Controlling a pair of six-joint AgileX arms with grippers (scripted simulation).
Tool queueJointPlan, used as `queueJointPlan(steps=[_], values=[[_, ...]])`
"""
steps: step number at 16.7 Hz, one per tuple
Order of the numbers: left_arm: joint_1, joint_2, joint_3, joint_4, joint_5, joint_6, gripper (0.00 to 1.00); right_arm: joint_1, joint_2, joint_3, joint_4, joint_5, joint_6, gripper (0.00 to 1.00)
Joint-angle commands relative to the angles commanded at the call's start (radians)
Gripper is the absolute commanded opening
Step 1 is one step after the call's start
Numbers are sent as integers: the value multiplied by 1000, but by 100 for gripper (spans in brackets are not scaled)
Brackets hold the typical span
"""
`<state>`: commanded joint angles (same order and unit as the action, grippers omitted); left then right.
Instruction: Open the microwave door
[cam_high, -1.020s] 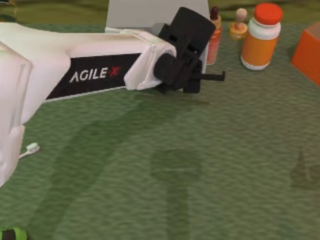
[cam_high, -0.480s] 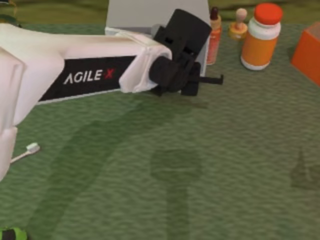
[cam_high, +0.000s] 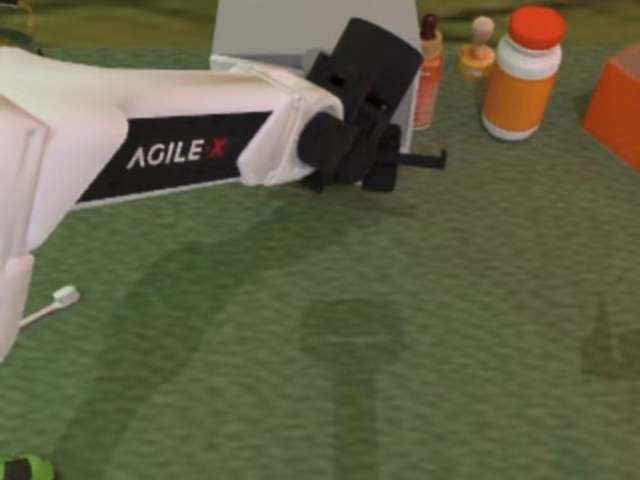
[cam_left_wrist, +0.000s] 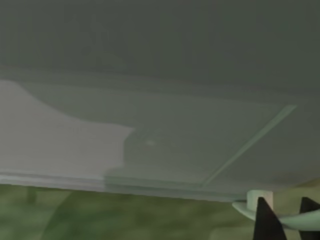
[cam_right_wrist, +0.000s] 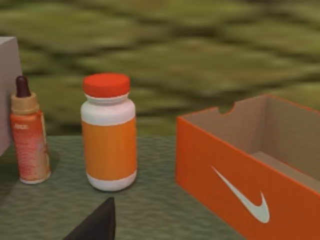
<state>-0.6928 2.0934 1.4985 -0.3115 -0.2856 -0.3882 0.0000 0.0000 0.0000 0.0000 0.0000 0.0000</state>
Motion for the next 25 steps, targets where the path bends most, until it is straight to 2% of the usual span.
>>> queueJointPlan(steps=[14,25], values=[[0,0,0,0,0,0,0,0,0,0,0,0,0,100],[6,-27,-43,26,27,36,0,0,0,0,0,0,0,100]])
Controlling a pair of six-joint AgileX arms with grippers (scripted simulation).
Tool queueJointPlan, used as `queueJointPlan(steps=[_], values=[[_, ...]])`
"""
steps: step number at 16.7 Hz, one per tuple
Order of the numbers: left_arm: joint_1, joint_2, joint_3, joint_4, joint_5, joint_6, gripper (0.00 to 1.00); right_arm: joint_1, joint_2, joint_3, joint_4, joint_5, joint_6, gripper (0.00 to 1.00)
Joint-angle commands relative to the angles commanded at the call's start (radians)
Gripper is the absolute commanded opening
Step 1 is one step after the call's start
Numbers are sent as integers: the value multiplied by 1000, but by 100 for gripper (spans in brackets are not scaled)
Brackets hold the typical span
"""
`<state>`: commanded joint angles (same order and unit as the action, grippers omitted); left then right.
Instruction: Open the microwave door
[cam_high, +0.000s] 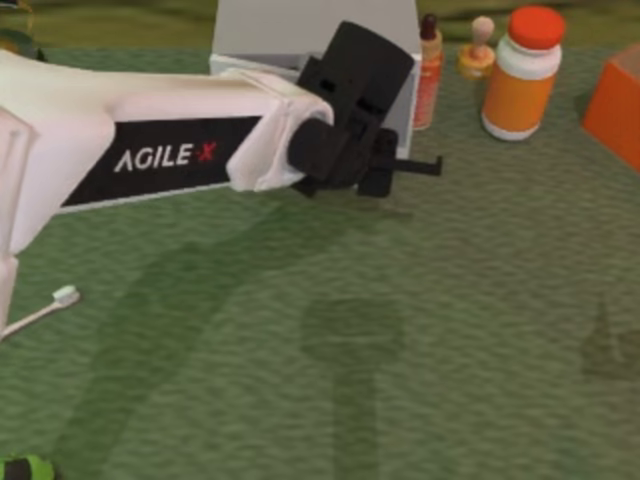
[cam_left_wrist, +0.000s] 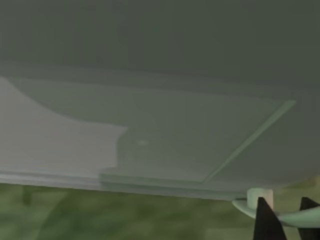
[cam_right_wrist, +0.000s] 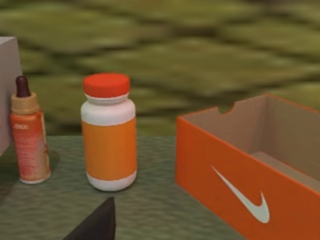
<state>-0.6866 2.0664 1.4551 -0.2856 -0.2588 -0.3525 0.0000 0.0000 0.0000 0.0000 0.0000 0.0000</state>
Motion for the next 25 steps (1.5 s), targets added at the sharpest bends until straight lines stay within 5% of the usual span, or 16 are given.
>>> queueJointPlan(steps=[25], values=[[2,-18,-22,16,19,19,0,0,0,0,0,0,0,100]])
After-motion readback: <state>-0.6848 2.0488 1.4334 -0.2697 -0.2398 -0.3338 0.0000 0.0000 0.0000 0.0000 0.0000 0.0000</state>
